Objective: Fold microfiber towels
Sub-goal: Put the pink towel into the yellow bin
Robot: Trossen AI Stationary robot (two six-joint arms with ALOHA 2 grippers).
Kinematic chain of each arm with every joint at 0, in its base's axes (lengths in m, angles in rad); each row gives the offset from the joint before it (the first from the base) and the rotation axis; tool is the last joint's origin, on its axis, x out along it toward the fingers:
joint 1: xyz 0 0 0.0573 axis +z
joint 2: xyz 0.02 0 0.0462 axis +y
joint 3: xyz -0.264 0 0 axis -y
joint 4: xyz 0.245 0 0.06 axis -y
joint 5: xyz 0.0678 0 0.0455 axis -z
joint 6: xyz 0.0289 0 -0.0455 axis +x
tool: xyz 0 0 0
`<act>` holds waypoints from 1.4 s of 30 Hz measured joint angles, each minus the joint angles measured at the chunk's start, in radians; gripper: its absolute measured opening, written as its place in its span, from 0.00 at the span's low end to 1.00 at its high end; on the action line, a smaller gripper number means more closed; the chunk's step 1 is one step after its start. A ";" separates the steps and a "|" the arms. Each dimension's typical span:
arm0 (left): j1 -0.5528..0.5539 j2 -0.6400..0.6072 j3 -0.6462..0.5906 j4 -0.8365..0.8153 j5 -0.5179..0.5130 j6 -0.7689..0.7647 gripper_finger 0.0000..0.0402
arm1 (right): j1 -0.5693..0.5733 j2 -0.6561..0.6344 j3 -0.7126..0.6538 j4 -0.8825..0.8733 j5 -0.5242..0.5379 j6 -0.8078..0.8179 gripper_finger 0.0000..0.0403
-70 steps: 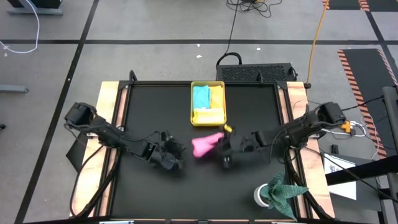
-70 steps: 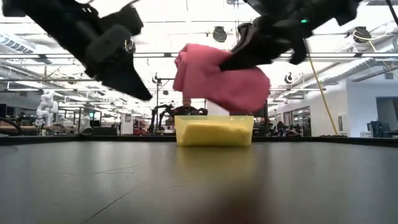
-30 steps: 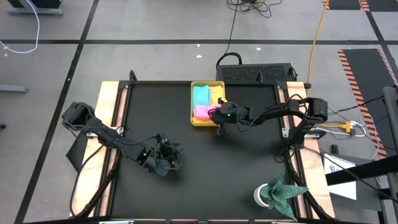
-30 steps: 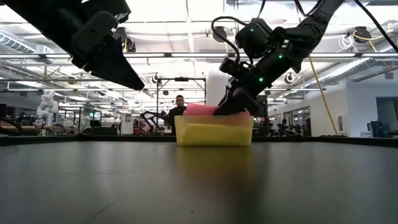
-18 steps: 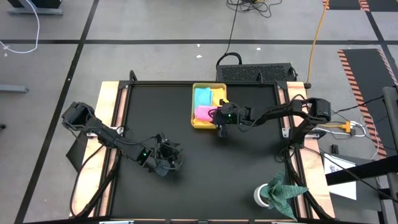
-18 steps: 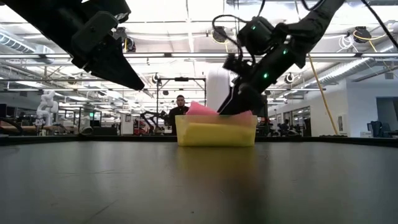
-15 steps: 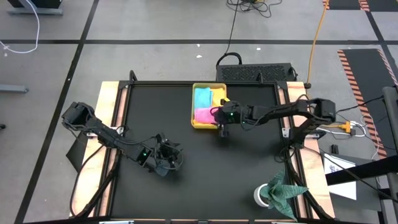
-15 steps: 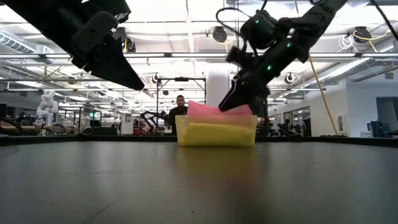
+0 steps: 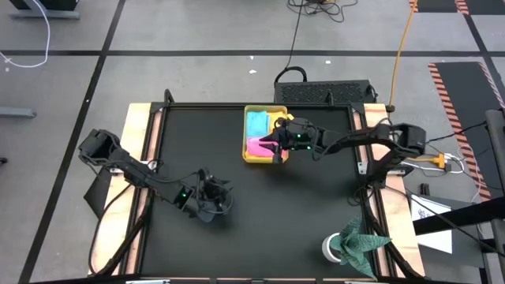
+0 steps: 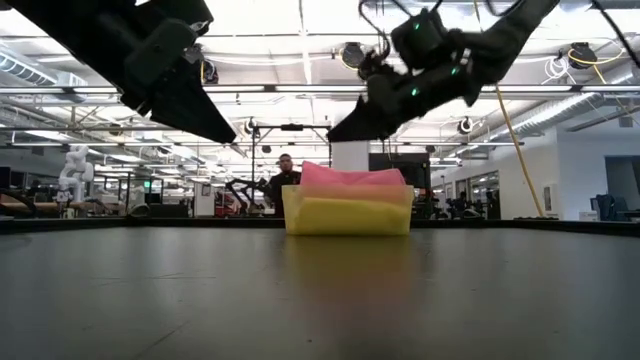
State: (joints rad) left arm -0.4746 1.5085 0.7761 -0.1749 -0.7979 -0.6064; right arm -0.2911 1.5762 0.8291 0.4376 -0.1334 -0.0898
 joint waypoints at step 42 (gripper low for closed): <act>0.015 0.001 0.000 0.002 0.012 -0.007 0.30 | -0.109 0.094 -0.075 -0.128 0.057 0.099 0.00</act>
State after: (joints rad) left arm -0.4597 1.5093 0.7761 -0.1726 -0.7856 -0.6132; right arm -0.4000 1.6700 0.7539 0.3092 -0.0762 0.0092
